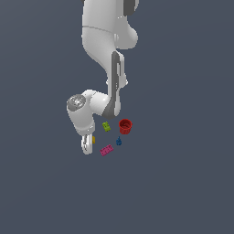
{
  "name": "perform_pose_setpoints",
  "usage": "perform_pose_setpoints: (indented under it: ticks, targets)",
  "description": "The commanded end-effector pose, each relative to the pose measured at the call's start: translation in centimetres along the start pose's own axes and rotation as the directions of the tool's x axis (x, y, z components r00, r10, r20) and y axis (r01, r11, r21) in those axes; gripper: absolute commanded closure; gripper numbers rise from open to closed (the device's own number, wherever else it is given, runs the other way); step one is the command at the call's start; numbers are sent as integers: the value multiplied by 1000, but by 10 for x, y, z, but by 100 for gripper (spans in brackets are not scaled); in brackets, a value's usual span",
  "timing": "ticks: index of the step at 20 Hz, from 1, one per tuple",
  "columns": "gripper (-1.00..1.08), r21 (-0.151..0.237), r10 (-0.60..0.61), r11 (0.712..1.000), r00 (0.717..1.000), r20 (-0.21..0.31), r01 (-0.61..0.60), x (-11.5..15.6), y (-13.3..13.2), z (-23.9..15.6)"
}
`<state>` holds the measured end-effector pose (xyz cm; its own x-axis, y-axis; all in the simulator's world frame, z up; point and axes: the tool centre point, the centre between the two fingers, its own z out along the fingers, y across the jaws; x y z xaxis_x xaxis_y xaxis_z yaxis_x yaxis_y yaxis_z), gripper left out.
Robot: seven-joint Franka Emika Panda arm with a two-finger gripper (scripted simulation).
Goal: Pick up a designated object from a clutter of objects.
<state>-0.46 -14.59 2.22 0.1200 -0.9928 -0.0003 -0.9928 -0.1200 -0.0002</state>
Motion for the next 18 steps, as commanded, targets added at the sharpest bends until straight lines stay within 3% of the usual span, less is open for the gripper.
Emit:
perform_pose_setpoints:
  ticks: [1,10,18]
  targets:
    - [108,0,0,1000,1000,0,0,0,0,0]
    - [108,0,0,1000,1000,0,0,-2,0,-6]
    - [108,0,1,1000,1000,1,-1,-15,-2,-43]
